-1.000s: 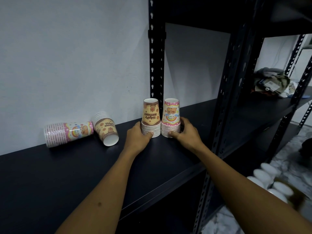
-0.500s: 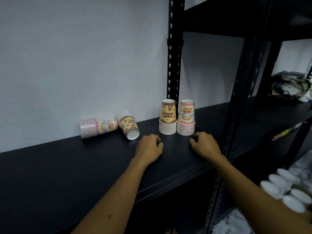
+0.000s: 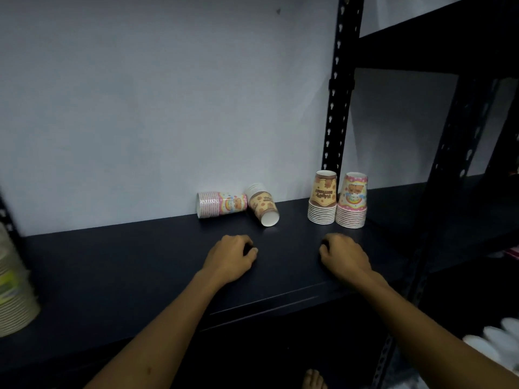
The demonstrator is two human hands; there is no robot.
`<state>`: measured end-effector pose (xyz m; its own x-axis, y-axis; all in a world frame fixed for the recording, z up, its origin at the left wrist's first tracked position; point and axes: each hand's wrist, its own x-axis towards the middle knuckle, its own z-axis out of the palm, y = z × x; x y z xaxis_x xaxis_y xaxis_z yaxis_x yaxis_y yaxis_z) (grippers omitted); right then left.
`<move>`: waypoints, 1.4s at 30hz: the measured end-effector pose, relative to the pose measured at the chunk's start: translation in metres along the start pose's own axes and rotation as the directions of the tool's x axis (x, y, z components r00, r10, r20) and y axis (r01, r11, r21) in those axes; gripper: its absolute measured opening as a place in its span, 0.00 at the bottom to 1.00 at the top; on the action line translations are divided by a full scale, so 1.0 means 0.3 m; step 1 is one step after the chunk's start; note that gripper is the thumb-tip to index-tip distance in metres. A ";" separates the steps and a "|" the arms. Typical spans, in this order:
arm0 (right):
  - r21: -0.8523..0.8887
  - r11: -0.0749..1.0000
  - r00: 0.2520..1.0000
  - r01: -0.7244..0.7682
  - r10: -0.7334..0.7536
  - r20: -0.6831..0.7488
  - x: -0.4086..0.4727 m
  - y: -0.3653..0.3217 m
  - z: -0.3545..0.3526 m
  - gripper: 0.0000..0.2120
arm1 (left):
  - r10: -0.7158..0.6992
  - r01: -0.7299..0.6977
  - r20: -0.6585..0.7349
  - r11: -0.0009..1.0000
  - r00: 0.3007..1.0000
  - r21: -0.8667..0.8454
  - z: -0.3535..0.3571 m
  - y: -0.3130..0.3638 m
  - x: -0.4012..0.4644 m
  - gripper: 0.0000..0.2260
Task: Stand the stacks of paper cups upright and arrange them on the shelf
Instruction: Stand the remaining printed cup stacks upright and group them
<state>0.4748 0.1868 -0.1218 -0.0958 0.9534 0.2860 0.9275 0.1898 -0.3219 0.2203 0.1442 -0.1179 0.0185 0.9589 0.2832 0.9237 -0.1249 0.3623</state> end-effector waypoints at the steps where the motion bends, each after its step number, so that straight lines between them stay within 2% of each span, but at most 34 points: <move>1: 0.014 1.000 0.999 0.024 -0.024 0.028 0.002 -0.029 0.007 0.10 | -0.026 0.026 -0.003 0.999 1.000 0.021 -0.016 -0.025 -0.007 0.16; 7: 0.082 0.965 0.956 0.250 -0.260 0.134 0.041 -0.241 0.077 0.10 | -0.176 0.178 -0.026 0.978 0.984 0.110 -0.108 -0.204 -0.014 0.17; 12: 0.208 0.945 0.939 0.252 -0.290 0.182 0.111 -0.442 0.170 0.14 | -0.275 0.273 0.002 0.955 0.961 0.116 -0.160 -0.377 -0.006 0.22; 17: 0.489 0.872 0.988 -0.015 -0.061 0.140 0.221 -0.628 0.228 0.20 | -0.322 0.317 0.027 0.942 0.946 0.110 -0.174 -0.481 0.000 0.28; 19: 0.474 0.877 0.993 -0.080 0.026 0.119 0.274 -0.682 0.245 0.20 | -0.321 0.319 0.001 0.942 0.947 0.107 -0.166 -0.486 0.002 0.28; 22: 0.466 0.863 0.980 -0.198 0.159 0.121 0.341 -0.742 0.264 0.26 | -0.320 0.321 -0.028 0.942 0.947 0.093 -0.148 -0.490 0.000 0.27; 25: 0.563 0.763 0.944 -0.319 0.311 0.114 0.378 -0.796 0.288 0.35 | -0.317 0.320 -0.046 0.944 0.947 0.080 -0.140 -0.498 -0.001 0.27; 29: 0.706 0.596 0.894 -0.382 0.432 0.119 0.388 -0.853 0.324 0.36 | -0.319 0.321 -0.051 0.945 0.947 0.064 -0.139 -0.500 0.002 0.26; 31: 0.819 0.484 0.900 -0.309 0.427 0.088 0.383 -0.857 0.346 0.36 | -0.318 0.321 -0.052 0.945 0.947 0.063 -0.141 -0.498 0.000 0.26; 33: 0.905 0.393 0.933 -0.162 0.360 0.010 0.367 -0.849 0.366 0.37 | -0.322 0.324 -0.050 0.944 0.946 0.056 -0.145 -0.493 -0.003 0.26; 36: 0.962 0.274 0.963 -0.003 0.260 -0.071 0.340 -0.826 0.374 0.39 | -0.326 0.328 -0.045 0.943 0.944 0.049 -0.152 -0.483 -0.012 0.26; 38: 0.964 0.259 0.971 0.058 0.208 -0.115 0.324 -0.805 0.368 0.40 | -0.327 0.328 -0.044 0.944 0.944 0.039 -0.155 -0.480 -0.016 0.26; 42: 0.916 0.367 0.979 0.163 0.055 -0.197 0.266 -0.738 0.323 0.41 | -0.318 0.320 -0.054 0.947 0.947 0.029 -0.162 -0.469 -0.024 0.25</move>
<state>0.2267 0.2436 -0.1152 0.0285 0.8978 0.4396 -0.0066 0.4399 -0.8980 0.0716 0.1425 -0.1278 -0.2966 0.9336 0.2008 0.8919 0.1956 0.4078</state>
